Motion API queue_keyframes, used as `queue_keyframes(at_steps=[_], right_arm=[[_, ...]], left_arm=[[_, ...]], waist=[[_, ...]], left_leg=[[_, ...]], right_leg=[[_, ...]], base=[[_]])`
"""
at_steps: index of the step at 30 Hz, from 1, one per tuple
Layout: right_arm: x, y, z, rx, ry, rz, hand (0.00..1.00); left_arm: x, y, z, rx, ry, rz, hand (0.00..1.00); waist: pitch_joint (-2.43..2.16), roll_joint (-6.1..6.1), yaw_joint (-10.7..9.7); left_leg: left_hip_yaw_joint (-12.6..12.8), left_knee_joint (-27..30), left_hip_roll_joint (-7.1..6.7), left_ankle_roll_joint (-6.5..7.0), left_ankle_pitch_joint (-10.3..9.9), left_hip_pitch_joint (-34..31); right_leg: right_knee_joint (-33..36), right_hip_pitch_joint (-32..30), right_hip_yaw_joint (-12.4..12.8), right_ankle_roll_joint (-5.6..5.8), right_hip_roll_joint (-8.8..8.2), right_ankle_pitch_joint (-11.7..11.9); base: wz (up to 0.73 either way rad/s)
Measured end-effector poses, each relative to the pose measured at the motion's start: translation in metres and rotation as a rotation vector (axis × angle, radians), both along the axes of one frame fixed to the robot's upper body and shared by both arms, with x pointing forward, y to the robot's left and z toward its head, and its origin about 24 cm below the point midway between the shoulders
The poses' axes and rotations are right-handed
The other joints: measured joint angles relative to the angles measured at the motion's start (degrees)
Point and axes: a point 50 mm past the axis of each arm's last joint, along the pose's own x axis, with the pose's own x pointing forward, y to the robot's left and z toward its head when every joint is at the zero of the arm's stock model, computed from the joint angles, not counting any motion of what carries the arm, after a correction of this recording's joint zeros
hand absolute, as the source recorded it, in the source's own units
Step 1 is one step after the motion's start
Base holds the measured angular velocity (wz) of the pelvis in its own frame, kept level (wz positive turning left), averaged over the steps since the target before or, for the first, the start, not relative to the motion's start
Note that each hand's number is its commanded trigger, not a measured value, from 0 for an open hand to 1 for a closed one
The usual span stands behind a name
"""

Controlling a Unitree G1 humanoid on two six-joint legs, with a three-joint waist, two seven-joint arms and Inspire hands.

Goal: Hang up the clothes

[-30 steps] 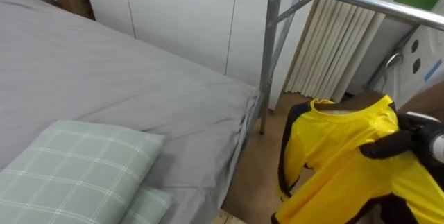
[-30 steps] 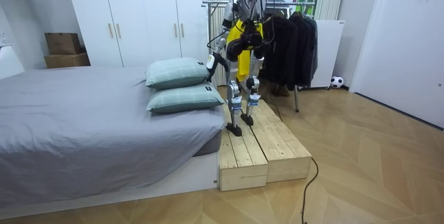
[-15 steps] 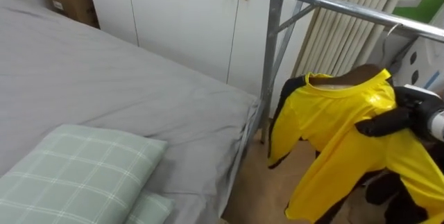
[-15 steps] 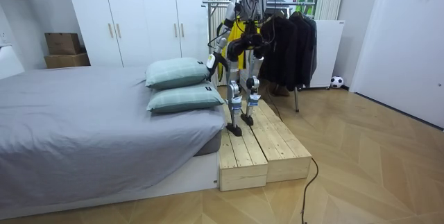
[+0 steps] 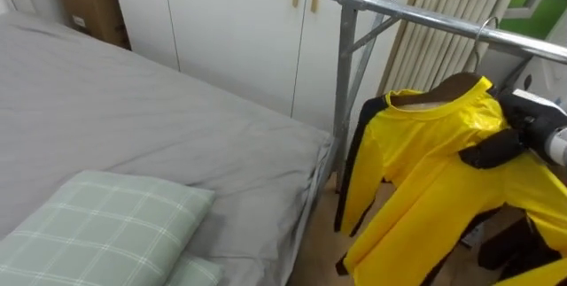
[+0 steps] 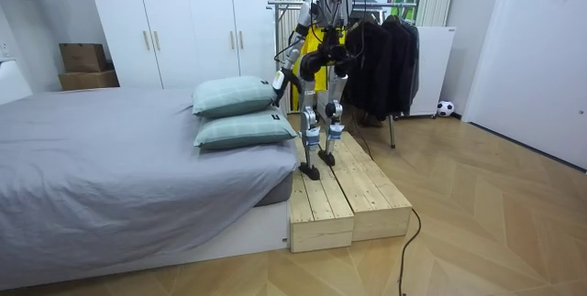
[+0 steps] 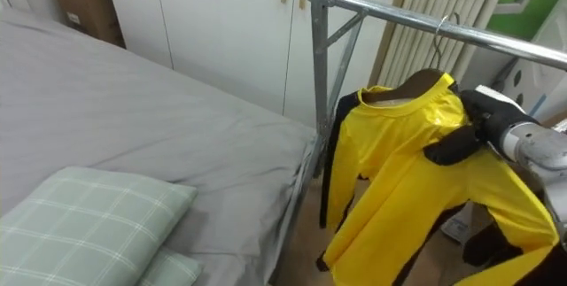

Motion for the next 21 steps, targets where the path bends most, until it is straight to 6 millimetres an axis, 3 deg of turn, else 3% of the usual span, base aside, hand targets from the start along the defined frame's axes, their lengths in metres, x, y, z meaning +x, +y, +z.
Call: queue_keyframes(at_steps=[5, 15, 21], right_arm=[[0.003, 0.01, 0.01, -0.027, -0.054, 0.05, 1.0], [0.004, 0.011, 0.013, 0.02, -0.101, 0.044, 1.0], [0.003, 0.01, 0.013, 0.032, -0.104, 0.034, 1.0]], left_arm=[[-0.003, 0.002, 0.0, 0.001, 0.006, 0.013, 0.0], [-0.008, 0.001, 0.0, 0.0, 0.02, 0.018, 0.0], [-0.009, 0.001, -0.001, -0.002, 0.024, 0.019, 0.0]], waist=[[0.0, 0.02, -0.31], [0.47, 0.65, -0.77], [0.37, 0.91, -1.48]], left_leg=[[0.56, -0.95, 0.18, -0.06, 0.38, 1.08], [0.27, -1.39, 0.09, -0.05, 0.36, 2.74], [-0.28, -1.31, 0.15, -0.08, 0.39, 2.81]], right_leg=[[0.08, 0.32, -0.06, -0.12, 0.05, -0.04], [-0.06, 1.85, 0.16, 0.08, -0.02, -0.78], [0.06, 2.14, -0.69, -0.16, -0.15, -0.95]], base=[[-0.05], [0.02], [0.04]])
